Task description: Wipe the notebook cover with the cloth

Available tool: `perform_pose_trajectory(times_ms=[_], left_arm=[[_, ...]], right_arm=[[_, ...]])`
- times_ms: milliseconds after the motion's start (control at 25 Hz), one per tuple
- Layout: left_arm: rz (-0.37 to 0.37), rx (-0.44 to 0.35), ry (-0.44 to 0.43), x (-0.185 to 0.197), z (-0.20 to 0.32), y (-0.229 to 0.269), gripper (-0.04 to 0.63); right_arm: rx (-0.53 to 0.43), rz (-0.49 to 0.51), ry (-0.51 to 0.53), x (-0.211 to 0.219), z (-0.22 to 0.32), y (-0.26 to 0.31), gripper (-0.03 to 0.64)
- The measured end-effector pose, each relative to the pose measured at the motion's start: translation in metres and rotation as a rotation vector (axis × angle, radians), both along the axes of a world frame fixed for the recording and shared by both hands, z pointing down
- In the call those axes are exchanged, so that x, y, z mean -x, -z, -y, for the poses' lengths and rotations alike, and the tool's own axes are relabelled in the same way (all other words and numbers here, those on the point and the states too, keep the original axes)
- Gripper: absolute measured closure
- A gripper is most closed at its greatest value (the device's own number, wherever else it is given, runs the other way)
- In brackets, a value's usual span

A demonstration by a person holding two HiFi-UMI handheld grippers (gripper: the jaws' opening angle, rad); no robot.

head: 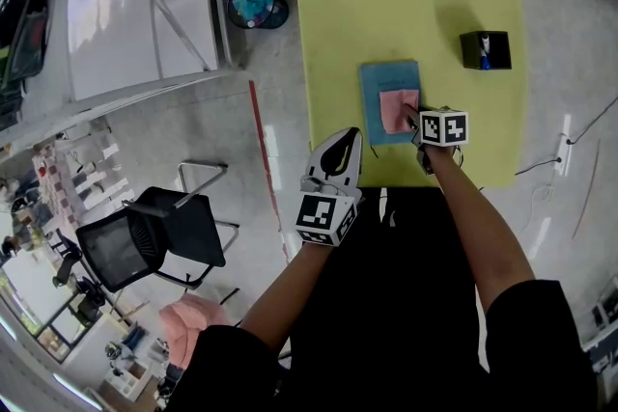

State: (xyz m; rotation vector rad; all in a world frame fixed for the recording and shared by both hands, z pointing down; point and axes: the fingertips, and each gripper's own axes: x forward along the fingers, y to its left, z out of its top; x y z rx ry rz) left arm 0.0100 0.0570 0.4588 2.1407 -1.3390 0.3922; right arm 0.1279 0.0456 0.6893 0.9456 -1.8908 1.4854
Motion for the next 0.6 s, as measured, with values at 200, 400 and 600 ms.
perform_pose_trajectory(times_ms=[200,400,600], left_arm=[[0.003,-0.002,-0.014,-0.010,0.004,0.001,0.584],[0.013,0.002,-0.022,-0.019,0.008,0.000,0.584],[0.009,0.002,-0.023,-0.028,0.011,0.000,0.584]], right_arm=[[0.009,0.011,0.005,-0.006,0.001,0.000,0.580],[0.016,0.030,0.013,-0.008,0.002,0.001,0.580],[0.033,0.037,0.011,-0.018,0.003,0.000,0.580]])
